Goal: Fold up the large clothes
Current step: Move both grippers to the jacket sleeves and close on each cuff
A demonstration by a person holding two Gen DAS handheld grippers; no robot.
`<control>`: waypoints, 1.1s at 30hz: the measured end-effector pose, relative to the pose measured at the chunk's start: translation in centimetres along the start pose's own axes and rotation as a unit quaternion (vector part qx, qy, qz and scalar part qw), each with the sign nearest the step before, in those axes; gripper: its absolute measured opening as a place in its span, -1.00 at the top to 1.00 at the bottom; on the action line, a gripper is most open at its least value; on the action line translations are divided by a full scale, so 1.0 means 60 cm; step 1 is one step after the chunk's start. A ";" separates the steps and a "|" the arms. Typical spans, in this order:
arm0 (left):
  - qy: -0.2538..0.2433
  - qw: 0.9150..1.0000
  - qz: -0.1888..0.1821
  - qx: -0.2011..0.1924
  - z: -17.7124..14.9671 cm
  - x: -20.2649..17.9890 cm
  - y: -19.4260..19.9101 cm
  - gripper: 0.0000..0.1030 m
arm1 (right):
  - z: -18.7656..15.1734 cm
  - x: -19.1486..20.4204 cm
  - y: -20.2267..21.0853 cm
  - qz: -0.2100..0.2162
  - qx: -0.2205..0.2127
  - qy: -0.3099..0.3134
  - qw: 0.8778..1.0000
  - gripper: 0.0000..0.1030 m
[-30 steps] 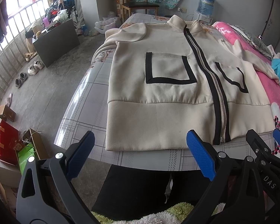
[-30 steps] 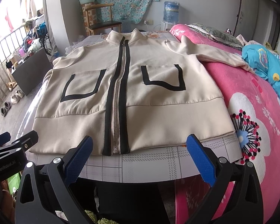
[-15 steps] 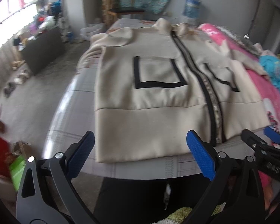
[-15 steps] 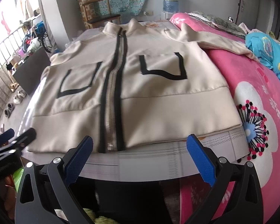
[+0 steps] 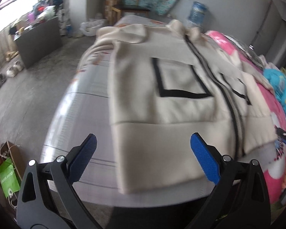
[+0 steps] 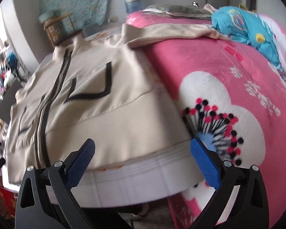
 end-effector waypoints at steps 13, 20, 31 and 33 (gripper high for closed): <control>-0.034 0.997 0.048 0.040 -0.010 0.036 -0.043 0.18 | -0.009 -0.004 -0.051 -0.046 0.021 0.075 0.996 0.12; -0.062 0.997 0.048 0.026 -0.001 0.013 -0.032 0.90 | -0.002 0.015 -0.032 -0.034 0.010 0.090 0.995 0.83; -0.064 0.998 -0.008 0.001 0.030 0.024 0.087 0.92 | -0.014 0.030 0.087 0.020 -0.010 0.070 0.997 0.85; -0.061 0.998 0.000 0.017 0.009 0.038 0.098 0.92 | -0.037 0.024 0.101 0.024 0.002 0.058 0.998 0.85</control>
Point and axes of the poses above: each gripper's, at about its wrist camera, not at the fingertips, and y roughly against the way its jaws point, x to its left, z to its top, the point moved 9 cm from there along -y, roughly the way its jaws point, and after that the axes turned 6 degrees about -x, right-handed, at the moved point
